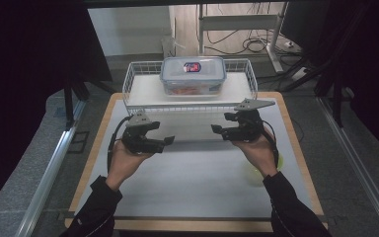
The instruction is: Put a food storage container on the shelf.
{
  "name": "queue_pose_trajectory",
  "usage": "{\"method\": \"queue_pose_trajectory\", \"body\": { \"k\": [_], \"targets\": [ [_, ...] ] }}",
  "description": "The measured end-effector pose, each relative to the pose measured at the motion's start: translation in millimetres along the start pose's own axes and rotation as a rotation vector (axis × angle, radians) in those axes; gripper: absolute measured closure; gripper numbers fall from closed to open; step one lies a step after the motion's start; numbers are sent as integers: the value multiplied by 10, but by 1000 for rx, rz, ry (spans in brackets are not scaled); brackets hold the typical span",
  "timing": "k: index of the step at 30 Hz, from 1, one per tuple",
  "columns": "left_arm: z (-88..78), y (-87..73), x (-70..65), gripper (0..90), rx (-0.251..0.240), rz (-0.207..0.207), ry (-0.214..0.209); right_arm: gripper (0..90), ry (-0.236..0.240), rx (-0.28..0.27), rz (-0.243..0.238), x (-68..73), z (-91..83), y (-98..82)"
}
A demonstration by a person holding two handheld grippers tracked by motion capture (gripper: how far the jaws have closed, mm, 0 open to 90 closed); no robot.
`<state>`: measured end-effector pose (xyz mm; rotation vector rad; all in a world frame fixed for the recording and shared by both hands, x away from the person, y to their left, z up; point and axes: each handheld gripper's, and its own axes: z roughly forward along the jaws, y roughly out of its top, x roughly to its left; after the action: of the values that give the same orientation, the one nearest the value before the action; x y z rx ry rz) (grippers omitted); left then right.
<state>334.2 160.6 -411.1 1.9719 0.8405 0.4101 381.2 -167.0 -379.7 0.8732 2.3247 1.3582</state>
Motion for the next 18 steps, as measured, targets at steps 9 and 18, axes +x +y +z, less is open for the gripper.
{"method": "queue_pose_trajectory", "body": {
  "k": [9,18],
  "targets": [
    [-24,-222,-182,173,13,43,22,197,12,24,-1,84,14,-269],
    [-48,-485,-315,108,52,43,-4,135,5,36,-18,186,-19,-525]
  ]
}}
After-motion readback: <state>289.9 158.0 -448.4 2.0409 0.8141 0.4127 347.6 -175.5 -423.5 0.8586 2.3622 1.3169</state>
